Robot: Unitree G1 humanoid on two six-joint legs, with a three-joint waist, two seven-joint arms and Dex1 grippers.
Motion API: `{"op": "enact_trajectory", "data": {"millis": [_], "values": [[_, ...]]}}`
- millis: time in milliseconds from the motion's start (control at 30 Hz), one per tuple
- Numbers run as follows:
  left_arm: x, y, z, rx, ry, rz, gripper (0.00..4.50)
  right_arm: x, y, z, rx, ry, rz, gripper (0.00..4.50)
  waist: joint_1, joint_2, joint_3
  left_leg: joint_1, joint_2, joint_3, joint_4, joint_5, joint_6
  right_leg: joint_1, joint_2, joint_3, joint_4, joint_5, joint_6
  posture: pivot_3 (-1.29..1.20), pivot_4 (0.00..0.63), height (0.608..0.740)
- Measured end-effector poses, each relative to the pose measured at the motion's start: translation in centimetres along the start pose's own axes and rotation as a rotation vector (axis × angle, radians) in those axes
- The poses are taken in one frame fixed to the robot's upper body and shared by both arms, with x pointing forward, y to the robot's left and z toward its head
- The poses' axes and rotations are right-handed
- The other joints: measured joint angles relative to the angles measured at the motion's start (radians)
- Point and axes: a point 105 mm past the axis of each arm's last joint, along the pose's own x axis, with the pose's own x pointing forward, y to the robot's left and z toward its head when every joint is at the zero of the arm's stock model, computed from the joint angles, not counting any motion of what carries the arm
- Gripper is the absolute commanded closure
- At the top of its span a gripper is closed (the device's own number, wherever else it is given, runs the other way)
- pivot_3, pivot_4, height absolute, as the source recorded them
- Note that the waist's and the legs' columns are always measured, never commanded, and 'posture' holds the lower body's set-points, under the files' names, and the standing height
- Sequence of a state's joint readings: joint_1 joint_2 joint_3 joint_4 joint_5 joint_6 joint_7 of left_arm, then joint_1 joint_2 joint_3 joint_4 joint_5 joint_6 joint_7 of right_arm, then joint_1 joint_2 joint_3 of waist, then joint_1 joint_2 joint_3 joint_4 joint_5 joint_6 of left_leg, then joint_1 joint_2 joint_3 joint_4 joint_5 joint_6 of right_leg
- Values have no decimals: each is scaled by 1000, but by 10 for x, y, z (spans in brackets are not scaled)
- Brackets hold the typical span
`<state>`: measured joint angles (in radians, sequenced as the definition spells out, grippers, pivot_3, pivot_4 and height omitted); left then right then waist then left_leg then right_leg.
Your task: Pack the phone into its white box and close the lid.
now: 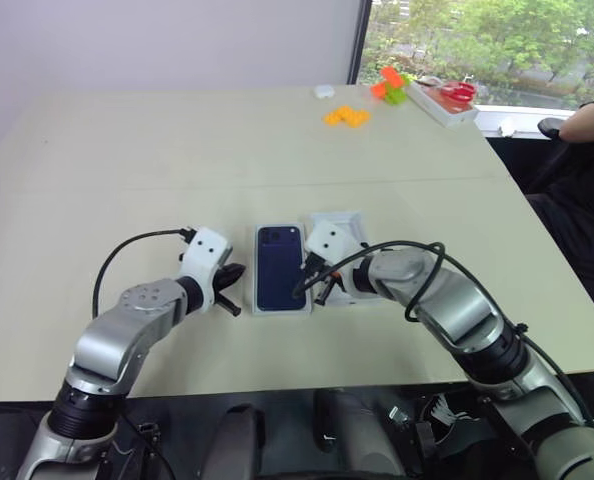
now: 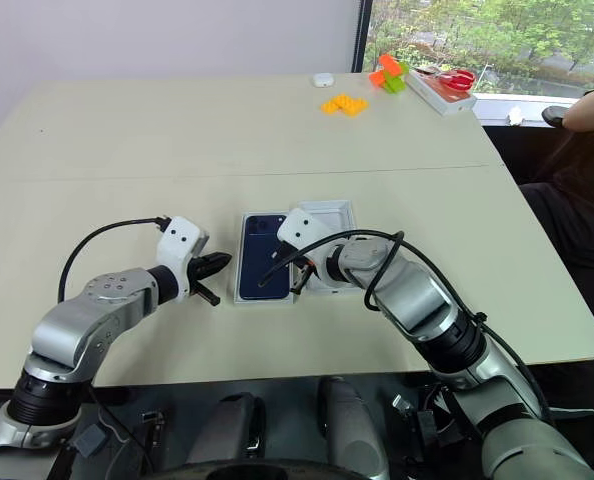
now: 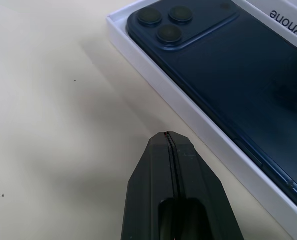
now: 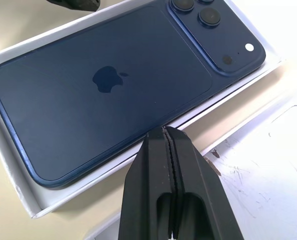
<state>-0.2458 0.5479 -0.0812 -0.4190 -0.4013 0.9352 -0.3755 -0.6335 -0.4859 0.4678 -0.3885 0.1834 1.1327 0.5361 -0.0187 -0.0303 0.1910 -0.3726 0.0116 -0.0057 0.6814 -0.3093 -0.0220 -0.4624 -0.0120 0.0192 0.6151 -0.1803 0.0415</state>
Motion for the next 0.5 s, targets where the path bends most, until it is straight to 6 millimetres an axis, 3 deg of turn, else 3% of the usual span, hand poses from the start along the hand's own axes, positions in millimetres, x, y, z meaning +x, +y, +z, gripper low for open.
{"op": "enact_trajectory", "data": {"millis": [500], "values": [[1, -5, 0, 11, 1, -23, 4471, -7, -7, -4, -9, 22, -18, 4500, 2, 0, 0, 0, 0, 0, 0, 0, 0, 0, 0, 0, 0, 0, 0, 0, 150, 726]]}}
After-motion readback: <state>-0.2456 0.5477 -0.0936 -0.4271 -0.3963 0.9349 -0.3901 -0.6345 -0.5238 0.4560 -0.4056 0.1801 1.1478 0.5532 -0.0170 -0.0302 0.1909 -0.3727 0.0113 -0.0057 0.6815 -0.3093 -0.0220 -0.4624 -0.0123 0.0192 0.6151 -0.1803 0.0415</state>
